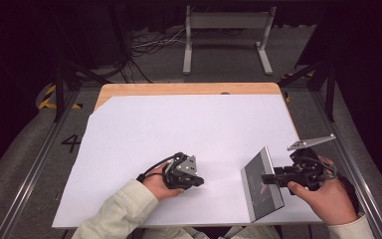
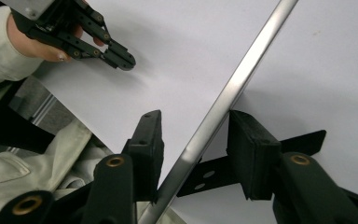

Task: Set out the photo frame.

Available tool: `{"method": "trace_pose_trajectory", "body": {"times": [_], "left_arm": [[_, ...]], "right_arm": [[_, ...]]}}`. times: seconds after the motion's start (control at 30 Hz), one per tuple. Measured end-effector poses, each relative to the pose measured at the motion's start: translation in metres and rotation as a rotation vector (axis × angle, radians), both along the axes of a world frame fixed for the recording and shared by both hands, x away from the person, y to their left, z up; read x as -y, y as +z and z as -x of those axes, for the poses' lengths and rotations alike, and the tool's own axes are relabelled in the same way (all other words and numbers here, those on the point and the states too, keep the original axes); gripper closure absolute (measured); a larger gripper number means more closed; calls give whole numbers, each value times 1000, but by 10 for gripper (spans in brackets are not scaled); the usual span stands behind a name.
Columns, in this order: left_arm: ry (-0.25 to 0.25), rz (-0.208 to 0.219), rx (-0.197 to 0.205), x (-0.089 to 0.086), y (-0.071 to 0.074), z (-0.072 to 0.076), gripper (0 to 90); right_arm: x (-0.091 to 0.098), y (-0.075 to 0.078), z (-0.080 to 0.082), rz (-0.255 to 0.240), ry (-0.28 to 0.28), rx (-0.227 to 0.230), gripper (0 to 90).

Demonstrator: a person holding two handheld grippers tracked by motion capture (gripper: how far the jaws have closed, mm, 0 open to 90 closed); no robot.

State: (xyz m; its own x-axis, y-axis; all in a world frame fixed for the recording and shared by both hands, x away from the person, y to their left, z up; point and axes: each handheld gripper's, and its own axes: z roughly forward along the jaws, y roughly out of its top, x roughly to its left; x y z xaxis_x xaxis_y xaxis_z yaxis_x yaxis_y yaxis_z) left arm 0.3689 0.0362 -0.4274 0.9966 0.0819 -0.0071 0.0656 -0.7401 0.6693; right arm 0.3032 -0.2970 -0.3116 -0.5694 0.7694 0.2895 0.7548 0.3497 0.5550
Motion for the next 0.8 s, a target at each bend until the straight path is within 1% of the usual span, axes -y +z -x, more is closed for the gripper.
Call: {"method": "trace_pose_trajectory", "body": {"times": [0.1, 0.17, 0.27, 0.3, 0.33, 0.43, 0.53, 0.67, 0.73, 0.8], "left_arm": [[4, 3, -4, 0, 0, 0, 871], [0, 3, -1, 0, 0, 0, 871], [3, 0, -4, 0, 0, 1, 871], [3, 1, -4, 0, 0, 1, 871], [4, 1, -4, 0, 0, 1, 871], [4, 3, -5, -1, 0, 0, 872], [3, 3, -4, -2, 0, 0, 872], [16, 5, -4, -4, 0, 0, 871], [18, 6, -4, -5, 0, 0, 870], [33, 7, -4, -9, 0, -1, 868]], "right_arm": [[-2, 2, 1, 20, -3, 2, 614], [-2, 4, 2, 30, -11, 5, 657], [-3, 8, 4, 63, -24, 31, 812], [-3, 9, 4, 75, -26, 42, 836], [-3, 9, 4, 67, -8, 40, 842], [-5, 10, 3, 81, -3, 50, 843], [-4, 10, 1, 80, 2, 55, 844], [-4, 15, -2, 72, 8, 75, 844], [-4, 18, -4, 70, 29, 88, 844], [-6, 20, -7, 69, 48, 95, 844]]}}
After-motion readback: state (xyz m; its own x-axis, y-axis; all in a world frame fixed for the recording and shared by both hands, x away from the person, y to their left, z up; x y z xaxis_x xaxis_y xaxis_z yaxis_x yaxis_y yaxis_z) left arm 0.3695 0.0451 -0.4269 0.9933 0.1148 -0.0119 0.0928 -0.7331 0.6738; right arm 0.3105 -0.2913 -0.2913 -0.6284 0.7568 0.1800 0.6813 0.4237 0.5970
